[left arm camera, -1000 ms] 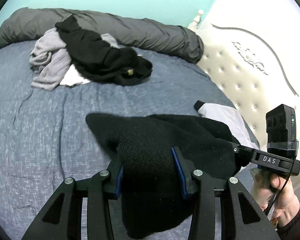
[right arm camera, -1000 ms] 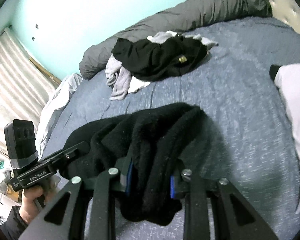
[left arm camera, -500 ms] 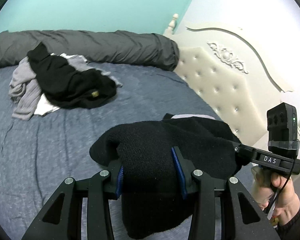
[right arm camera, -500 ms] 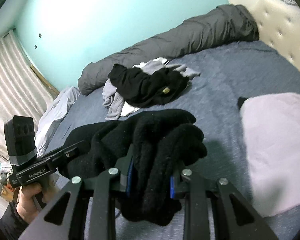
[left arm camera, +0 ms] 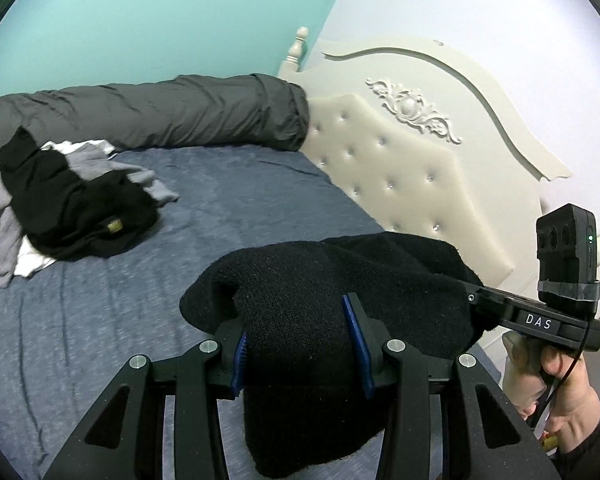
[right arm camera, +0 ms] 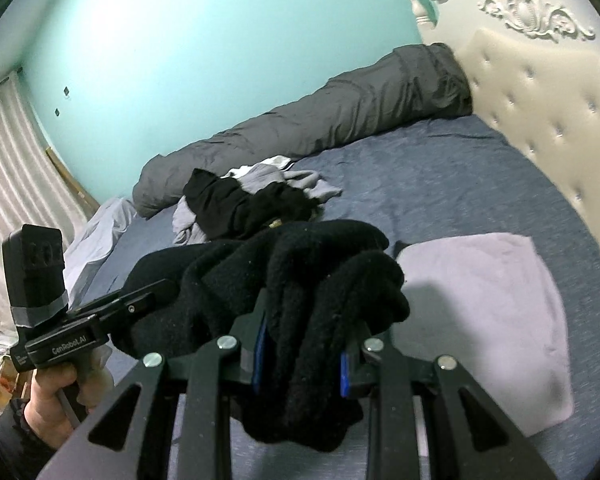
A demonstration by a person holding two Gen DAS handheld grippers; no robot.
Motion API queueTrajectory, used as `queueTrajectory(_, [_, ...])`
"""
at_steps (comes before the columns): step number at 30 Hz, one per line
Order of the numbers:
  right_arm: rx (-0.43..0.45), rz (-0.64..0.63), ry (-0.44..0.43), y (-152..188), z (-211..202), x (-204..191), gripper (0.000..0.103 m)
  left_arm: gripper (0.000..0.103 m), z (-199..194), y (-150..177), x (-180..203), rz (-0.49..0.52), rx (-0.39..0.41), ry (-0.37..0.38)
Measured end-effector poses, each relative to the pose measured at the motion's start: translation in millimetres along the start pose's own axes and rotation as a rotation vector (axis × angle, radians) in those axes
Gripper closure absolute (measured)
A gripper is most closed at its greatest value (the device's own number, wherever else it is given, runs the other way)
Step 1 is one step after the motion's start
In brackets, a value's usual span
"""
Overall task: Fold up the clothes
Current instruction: 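Lift the bundle with both grippers and carry it toward the headboard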
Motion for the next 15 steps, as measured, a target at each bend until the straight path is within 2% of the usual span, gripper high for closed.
queueTrajectory(15, [0.07,-0.014,0.065,-63.0,-11.1,100.3,0.077,0.058,98.0,-52.2,53.8,0.025,0.011,0.042])
Point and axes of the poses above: each gripper's, at about its wrist camera, not at the fingertips, and z roughly the way its jaws point, x to its right, y to its underside, the point moved 8 cm from there along z, roughly the way its jaws point, and after that the axes turned 1 degree about x, right-handed, at the moved point
